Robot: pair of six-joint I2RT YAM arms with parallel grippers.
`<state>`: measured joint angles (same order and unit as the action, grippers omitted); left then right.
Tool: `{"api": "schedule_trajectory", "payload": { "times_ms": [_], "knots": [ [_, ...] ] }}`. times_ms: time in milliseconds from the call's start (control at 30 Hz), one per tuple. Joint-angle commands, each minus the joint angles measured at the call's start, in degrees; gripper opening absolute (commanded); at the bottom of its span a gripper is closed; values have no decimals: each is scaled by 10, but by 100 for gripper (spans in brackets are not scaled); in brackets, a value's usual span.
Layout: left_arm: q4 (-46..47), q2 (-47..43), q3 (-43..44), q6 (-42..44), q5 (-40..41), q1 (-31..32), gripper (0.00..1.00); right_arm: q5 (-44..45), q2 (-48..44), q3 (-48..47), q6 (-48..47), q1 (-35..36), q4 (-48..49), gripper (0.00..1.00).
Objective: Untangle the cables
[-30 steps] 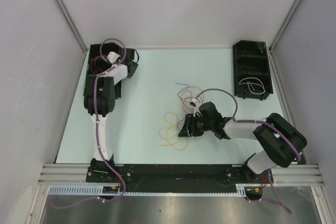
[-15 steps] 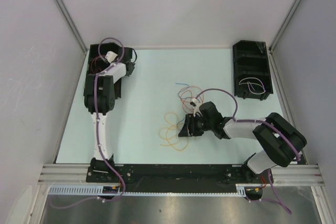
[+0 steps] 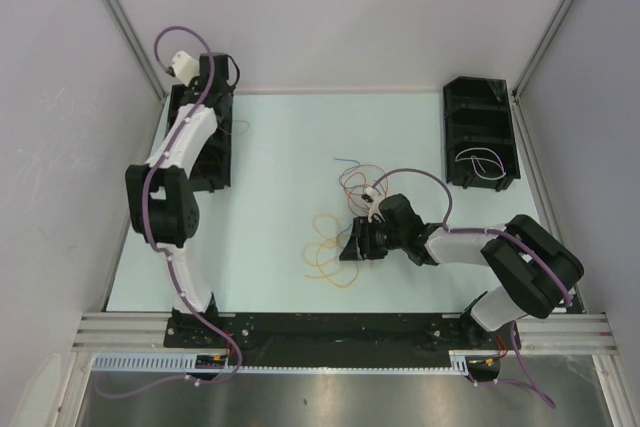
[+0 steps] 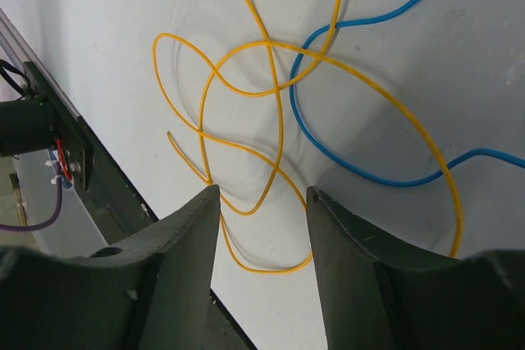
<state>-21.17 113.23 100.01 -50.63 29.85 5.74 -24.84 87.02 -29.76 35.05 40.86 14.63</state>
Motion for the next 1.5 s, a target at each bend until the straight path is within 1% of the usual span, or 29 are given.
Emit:
{"api": "schedule_trajectory", "payload": {
  "times_ms": [0, 33, 67, 100, 133, 167, 200, 267, 300, 333, 367, 400, 467, 500, 533, 567, 633, 667, 733, 767, 900, 1000, 1033, 1133, 1200, 1233, 1300, 1333, 1467],
  "knots": [
    [-36, -43, -10, 43, 2, -42, 0, 95, 16, 29, -24, 11, -135, 53],
    [-42, -45, -10, 45, -29, -55, 0, 99, 14, 28, -22, 15, -138, 52],
    [-53, -48, -10, 48, -38, -56, 0, 108, 10, 29, -20, 23, -142, 53],
    [-60, -57, -12, 53, -43, -56, 5, 108, 7, 29, -18, 27, -143, 53],
    [-68, -69, -16, 65, -45, -56, 13, 106, 4, 28, -17, 30, -143, 53],
    [-78, -82, -22, 69, -45, -51, 23, 100, 2, 28, -16, 33, -143, 54],
    [-79, -119, -46, 76, -49, -46, 44, 101, -6, 21, -13, 39, -159, 54],
    [-74, -163, -83, 101, -63, -28, 65, 115, -20, 8, -11, 46, -187, 55],
    [-71, -189, -123, 112, -74, -23, 83, 124, -28, -10, -11, 52, -200, 55],
    [-72, -229, -142, 133, -86, -14, 89, 132, -46, -20, -14, 55, -214, 55],
    [-92, -250, -156, 140, -116, -11, 98, 151, -54, -29, -16, 55, -241, 56],
    [-106, -266, -180, 147, -130, -8, 100, 160, -62, -42, -16, 56, -253, 56],
    [-150, -323, -205, 163, -160, 4, 100, 182, -75, -76, -23, 57, -283, 57],
    [-153, -343, -243, 173, -174, 12, 100, 189, -77, -87, -26, 57, -292, 57],
    [-156, -368, -263, 191, -180, 29, 100, 195, -74, -115, -28, 57, -300, 57],
    [-172, -409, -281, 194, -182, 37, 100, 205, -64, -129, -33, 57, -318, 57],
    [-186, -452, -334, 213, -208, 60, 100, 216, -50, -166, -35, 58, -333, 57],
    [-198, -489, -368, 221, -216, 71, 100, 222, -35, -177, -35, 59, -344, 57],
    [-215, -522, -400, 236, -218, 98, 100, 226, -20, -193, -32, 63, -348, 57],
    [-220, -553, -423, 245, -229, 102, 100, 227, -5, -205, -30, 67, -348, 57],
    [-247, -611, -450, 288, -265, 108, 100, 240, 32, -236, -10, 88, -366, 56],
    [-216, -656, -490, 313, -269, 109, 100, 248, 55, -252, 2, 111, -381, 55],
    [-209, -664, -496, 303, -248, 110, 100, 255, 59, -254, 12, 118, -390, 56],
    [-185, -688, -509, 309, -279, 109, 100, 270, 77, -261, 26, 129, -398, 54],
    [-184, -692, -512, 309, -276, 109, 100, 268, 83, -261, 29, 134, -393, 52],
    [-186, -689, -511, 309, -273, 109, 100, 266, 89, -262, 30, 135, -387, 49],
    [-189, -688, -511, 309, -273, 109, 100, 265, 94, -265, 34, 139, -385, 48],
    [-187, -687, -511, 308, -275, 109, 100, 262, 101, -270, 34, 142, -385, 45],
    [-186, -686, -511, 309, -277, 109, 100, 268, 114, -287, 35, 149, -400, 37]
  ]
}}
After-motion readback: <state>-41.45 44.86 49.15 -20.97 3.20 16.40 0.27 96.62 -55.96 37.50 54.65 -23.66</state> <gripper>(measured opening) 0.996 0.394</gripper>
